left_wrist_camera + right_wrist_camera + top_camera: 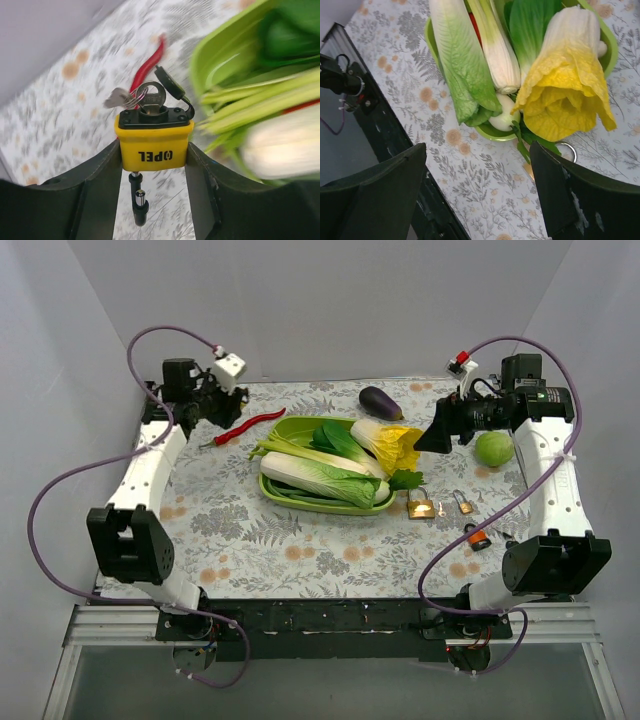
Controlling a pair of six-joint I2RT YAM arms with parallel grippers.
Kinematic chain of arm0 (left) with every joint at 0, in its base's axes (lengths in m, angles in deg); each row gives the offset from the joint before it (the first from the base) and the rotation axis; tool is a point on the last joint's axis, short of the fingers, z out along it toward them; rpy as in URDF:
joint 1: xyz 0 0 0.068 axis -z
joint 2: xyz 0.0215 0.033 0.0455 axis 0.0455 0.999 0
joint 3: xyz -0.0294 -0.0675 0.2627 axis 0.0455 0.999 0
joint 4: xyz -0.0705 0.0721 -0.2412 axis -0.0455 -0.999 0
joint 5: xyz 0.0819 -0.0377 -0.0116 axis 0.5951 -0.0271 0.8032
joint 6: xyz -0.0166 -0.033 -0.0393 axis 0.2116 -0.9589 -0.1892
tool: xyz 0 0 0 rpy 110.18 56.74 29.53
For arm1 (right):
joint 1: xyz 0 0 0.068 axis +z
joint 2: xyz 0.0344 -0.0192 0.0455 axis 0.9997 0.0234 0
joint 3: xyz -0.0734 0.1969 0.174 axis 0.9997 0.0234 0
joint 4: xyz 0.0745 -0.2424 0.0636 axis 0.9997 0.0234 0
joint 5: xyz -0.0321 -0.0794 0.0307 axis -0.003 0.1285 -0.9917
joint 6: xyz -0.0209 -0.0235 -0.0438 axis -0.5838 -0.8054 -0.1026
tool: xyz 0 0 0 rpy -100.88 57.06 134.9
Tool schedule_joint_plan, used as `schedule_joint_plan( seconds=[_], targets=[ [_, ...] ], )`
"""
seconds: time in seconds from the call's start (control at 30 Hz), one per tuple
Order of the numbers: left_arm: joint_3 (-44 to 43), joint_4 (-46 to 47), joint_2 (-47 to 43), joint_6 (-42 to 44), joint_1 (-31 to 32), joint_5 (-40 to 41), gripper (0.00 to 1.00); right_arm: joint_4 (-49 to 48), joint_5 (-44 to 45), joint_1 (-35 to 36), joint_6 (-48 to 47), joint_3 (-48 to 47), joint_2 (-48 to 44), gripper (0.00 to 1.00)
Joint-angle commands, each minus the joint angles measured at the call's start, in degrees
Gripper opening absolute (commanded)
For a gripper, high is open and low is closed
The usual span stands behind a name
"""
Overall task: Lock with the key
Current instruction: Pick up the lock from the center of the board.
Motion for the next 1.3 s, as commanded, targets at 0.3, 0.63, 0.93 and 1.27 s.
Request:
schedule_joint_plan(
  seconds=[0.3,0.63,0.93,1.27],
  targets=[
    [13.04,2.99,-25.10,28.50,45.12,7.57,0.00,-12.47,-14.57,3.76,13.89,3.79,-3.79,0.90],
    [10.68,2.99,-22.04,32.47,55.16,15.75,0.00,-31.98,-11.24,15.17,29.62,16.36,-11.27,0.91],
    [9.27,5.01,-20.01,29.40,56.04,17.34,0.00,-40.51,-3.95,23.26,36.57,23.06,-12.07,0.86],
    [8.04,5.10,-20.10,27.03,56.74,17.51,0.00,-41.13,-3.67,27.93,36.83,22.17,-8.64,0.76]
  ],
)
